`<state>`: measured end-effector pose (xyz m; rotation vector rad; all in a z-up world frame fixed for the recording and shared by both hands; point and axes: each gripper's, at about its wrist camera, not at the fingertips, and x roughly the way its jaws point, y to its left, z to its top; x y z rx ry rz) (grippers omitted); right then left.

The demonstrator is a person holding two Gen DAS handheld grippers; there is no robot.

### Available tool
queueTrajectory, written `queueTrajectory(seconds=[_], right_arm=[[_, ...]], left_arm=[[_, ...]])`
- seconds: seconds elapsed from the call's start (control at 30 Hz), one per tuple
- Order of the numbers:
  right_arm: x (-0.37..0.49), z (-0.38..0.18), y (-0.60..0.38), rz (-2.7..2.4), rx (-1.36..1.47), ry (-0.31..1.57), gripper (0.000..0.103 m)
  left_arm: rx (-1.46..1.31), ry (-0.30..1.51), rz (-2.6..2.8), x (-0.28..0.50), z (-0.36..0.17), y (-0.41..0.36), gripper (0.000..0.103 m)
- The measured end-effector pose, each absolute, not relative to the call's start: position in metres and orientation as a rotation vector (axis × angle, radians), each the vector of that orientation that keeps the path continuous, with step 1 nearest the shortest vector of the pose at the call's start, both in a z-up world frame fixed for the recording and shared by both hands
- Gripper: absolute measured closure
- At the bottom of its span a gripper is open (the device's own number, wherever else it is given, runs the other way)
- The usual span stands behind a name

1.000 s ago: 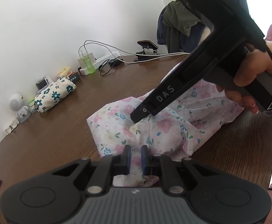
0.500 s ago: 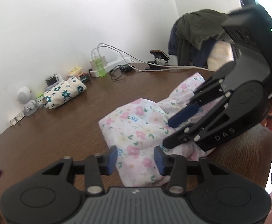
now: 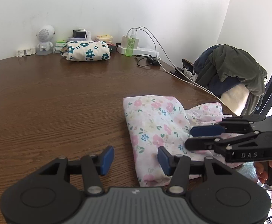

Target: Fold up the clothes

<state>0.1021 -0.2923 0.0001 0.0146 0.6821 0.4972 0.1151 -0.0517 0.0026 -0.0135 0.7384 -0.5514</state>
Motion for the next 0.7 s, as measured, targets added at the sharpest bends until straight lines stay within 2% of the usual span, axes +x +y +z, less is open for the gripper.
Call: queueTrajectory(seconds=[0.1, 0.23, 0.27, 0.33, 0.37, 0.43, 0.5, 0.63, 0.7], right_arm=[[0.105, 0.011, -0.305, 0.461, 0.109, 0.645, 0.056], [0.129, 0.004, -0.320, 0.425, 0.243, 0.718, 0.056], [0.135, 0.000, -0.320, 0.424, 0.261, 0.741, 0.058], [0.143, -0.005, -0.319, 0.427, 0.292, 0.770, 0.076], [0.146, -0.007, -0.318, 0.430, 0.307, 0.780, 0.094], [0.144, -0.002, -0.316, 0.416, 0.295, 0.760, 0.097], [0.139, 0.006, -0.314, 0.389, 0.256, 0.722, 0.097], [0.131, 0.011, -0.298, 0.279, 0.019, 0.696, 0.097], [0.134, 0.006, -0.301, 0.298, 0.056, 0.728, 0.097]], left_arm=[[-0.012, 0.738, -0.554, 0.114, 0.002, -0.053, 0.052], [-0.004, 0.735, -0.566, 0.113, 0.002, -0.056, 0.052], [0.001, 0.735, -0.569, 0.112, 0.002, -0.058, 0.052], [0.018, 0.734, -0.578, 0.111, 0.001, -0.061, 0.053], [0.029, 0.733, -0.583, 0.110, 0.001, -0.063, 0.055], [0.059, 0.731, -0.591, 0.108, 0.000, -0.068, 0.058], [0.100, 0.727, -0.595, 0.106, -0.002, -0.073, 0.067], [0.181, 0.720, -0.601, 0.100, -0.007, -0.084, 0.069], [0.178, 0.720, -0.604, 0.100, -0.007, -0.084, 0.069]])
